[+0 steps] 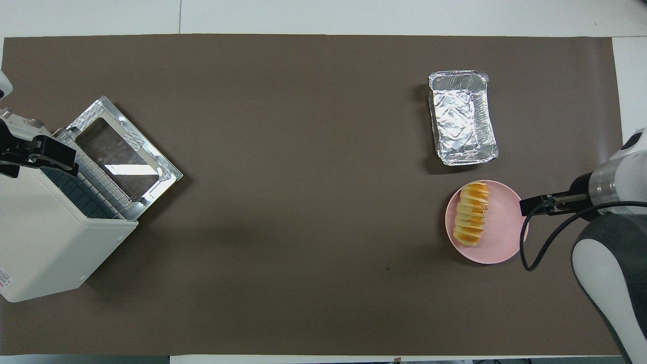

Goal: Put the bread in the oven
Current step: 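Lower the right gripper and grasp the orange bread on the plate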

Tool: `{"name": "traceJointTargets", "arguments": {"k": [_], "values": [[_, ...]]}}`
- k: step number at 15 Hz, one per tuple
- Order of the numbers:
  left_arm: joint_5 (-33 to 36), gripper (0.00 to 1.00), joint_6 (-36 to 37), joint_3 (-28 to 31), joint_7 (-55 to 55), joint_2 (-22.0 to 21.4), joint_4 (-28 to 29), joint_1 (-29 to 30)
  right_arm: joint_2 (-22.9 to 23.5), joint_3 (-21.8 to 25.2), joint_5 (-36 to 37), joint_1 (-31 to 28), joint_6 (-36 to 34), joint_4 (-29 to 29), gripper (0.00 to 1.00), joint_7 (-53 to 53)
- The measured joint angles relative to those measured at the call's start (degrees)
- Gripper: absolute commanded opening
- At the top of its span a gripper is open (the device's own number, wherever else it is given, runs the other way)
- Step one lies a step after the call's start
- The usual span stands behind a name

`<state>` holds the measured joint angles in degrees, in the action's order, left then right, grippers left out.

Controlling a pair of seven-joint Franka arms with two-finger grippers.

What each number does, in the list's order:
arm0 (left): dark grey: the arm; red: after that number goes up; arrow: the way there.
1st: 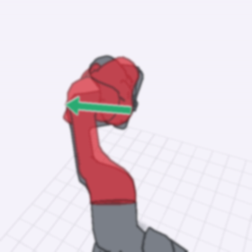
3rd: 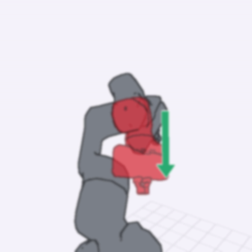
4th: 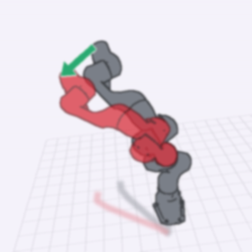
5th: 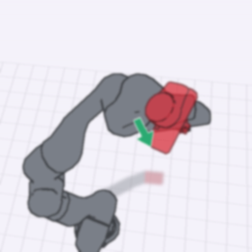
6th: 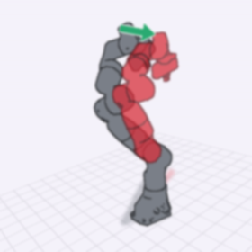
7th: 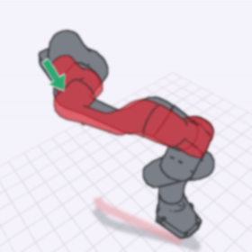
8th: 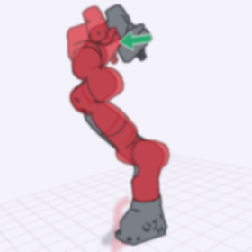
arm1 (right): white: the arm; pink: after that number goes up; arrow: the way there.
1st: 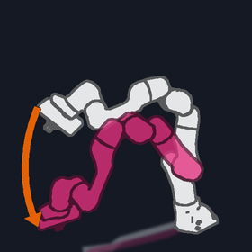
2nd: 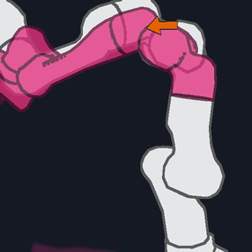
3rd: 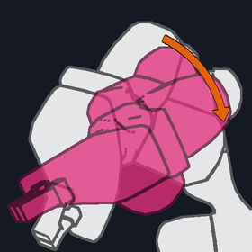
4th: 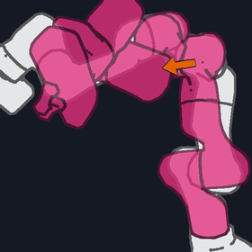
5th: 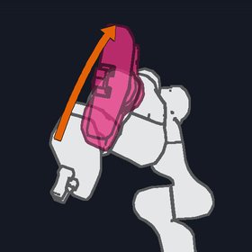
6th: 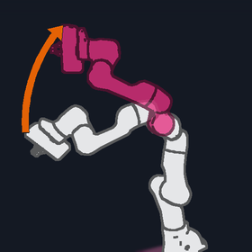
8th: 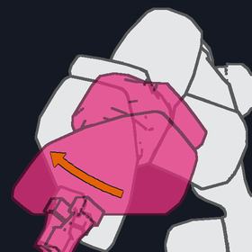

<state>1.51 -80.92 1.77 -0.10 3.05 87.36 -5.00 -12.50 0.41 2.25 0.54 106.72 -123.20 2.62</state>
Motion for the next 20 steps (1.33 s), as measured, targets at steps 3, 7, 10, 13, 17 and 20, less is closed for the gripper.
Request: {"name": "traceJointTargets", "arguments": {"k": [3,7,10,13,17,20], "values": [[0.0,1.0,0.0,0.0,0.0,0.0,0.0,0.0,1.7,0.06,-0.01,0.65,8.07,-5.5,1.0,-2.02],[0.0,1.0,-0.01,0.0,0.0,0.0,0.0,0.0,6.62,-0.11,-0.02,5.69,16.43,-7.93,1.0,-9.03],[0.0,1.0,-0.01,0.0,0.0,0.0,0.0,0.0,9.33,-0.03,-0.02,6.39,23.03,-10.9,1.0,-9.61],[0.0,1.0,-0.02,0.0,0.0,0.0,0.0,0.0,10.03,0.23,-0.02,5.79,25.38,-13.1,1.0,-9.07],[0.0,1.0,-0.02,0.0,0.0,0.0,0.0,0.0,10.03,0.27,-0.02,5.78,29.72,-15.59,1.0,-9.05],[0.0,1.0,-0.02,0.0,0.0,0.0,0.0,0.0,10.03,0.27,-0.02,5.78,31.7,-17.61,1.0,-9.05]]}}
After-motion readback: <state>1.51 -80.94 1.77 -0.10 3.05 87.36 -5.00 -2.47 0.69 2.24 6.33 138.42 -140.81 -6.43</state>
